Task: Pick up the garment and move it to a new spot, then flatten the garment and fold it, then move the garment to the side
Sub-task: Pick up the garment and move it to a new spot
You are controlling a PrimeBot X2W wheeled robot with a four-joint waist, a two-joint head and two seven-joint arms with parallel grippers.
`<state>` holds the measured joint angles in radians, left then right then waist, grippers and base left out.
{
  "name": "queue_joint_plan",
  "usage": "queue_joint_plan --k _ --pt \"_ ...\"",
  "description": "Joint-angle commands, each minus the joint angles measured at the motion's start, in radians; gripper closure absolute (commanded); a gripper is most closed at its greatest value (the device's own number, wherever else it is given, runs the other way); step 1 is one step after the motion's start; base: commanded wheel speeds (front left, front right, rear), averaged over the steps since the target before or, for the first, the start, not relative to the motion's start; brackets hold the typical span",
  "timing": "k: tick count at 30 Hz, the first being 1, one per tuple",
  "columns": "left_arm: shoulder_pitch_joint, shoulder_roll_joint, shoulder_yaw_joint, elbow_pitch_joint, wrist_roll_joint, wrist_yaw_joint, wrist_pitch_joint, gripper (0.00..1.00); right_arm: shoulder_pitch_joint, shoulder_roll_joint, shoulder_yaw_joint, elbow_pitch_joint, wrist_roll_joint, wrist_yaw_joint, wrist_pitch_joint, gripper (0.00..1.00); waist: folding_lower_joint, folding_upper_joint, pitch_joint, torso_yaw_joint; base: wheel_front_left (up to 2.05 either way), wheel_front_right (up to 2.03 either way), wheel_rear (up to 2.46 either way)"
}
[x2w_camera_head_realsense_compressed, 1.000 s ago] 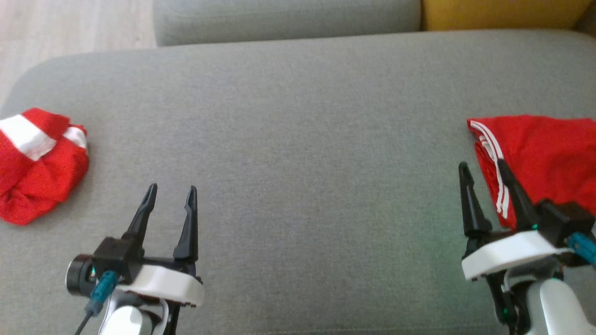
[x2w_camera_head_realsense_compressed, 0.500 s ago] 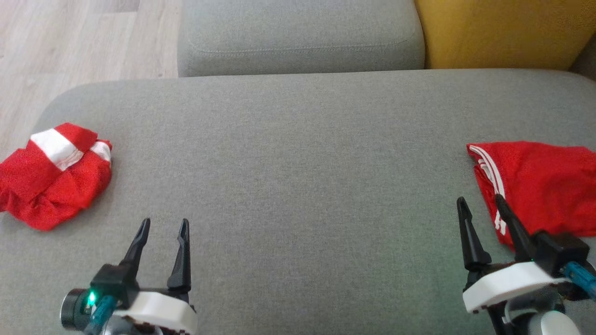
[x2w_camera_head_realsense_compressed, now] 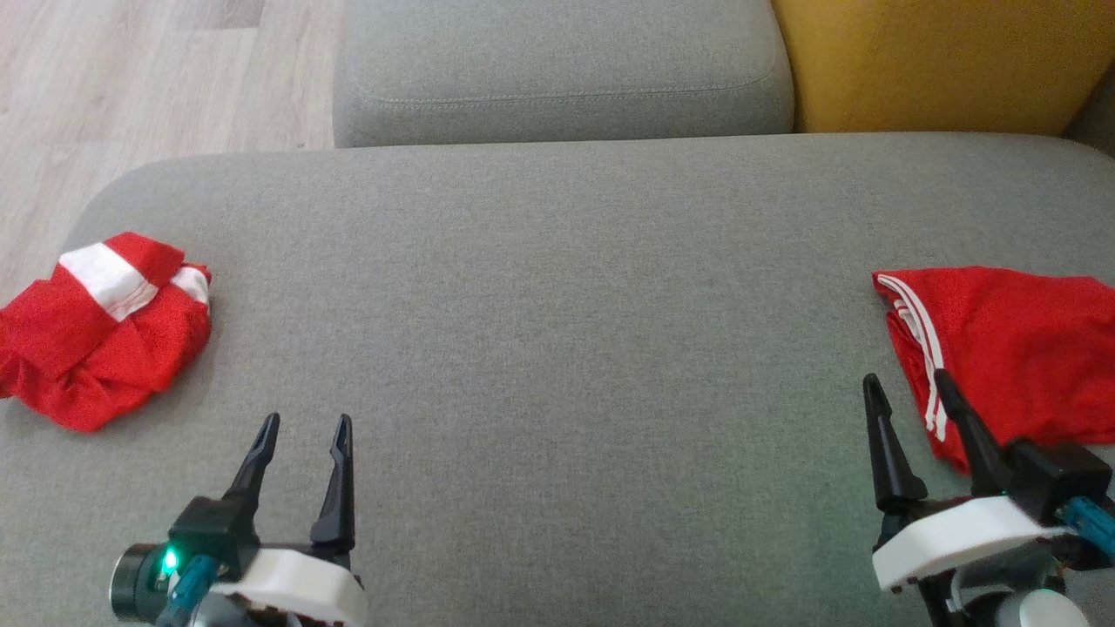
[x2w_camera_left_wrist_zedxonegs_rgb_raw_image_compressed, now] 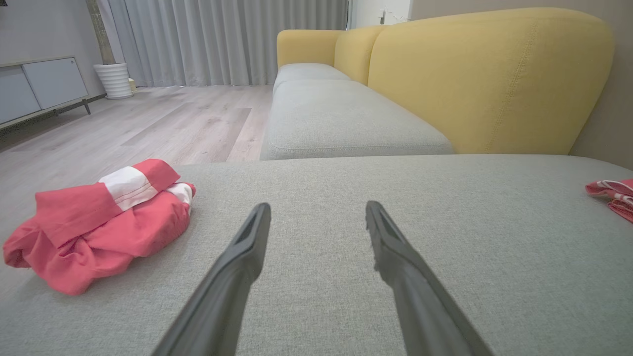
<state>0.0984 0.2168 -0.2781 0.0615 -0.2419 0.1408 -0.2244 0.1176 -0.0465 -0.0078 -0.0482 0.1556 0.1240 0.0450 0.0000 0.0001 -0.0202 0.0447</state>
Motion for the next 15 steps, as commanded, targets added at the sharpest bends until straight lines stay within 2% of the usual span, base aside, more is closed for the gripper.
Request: queue_joint_plan --k 1,15 --pt "-0.040 0.017 0.033 -0.037 -0.006 0.006 -0.002 0.00 -0.020 -0.004 0.018 -0.042 -0.005 0.007 0.000 0.00 0.0000 -0.0001 0.000 0.001 0.00 0.00 0.00" --pt "-0.052 0.019 0.024 -0.036 -0.011 0.011 -0.006 0.00 -0.019 -0.004 0.011 -0.039 0.001 0.007 0.001 0.00 0.0000 -0.0001 0.005 0.008 0.00 0.00 0.00"
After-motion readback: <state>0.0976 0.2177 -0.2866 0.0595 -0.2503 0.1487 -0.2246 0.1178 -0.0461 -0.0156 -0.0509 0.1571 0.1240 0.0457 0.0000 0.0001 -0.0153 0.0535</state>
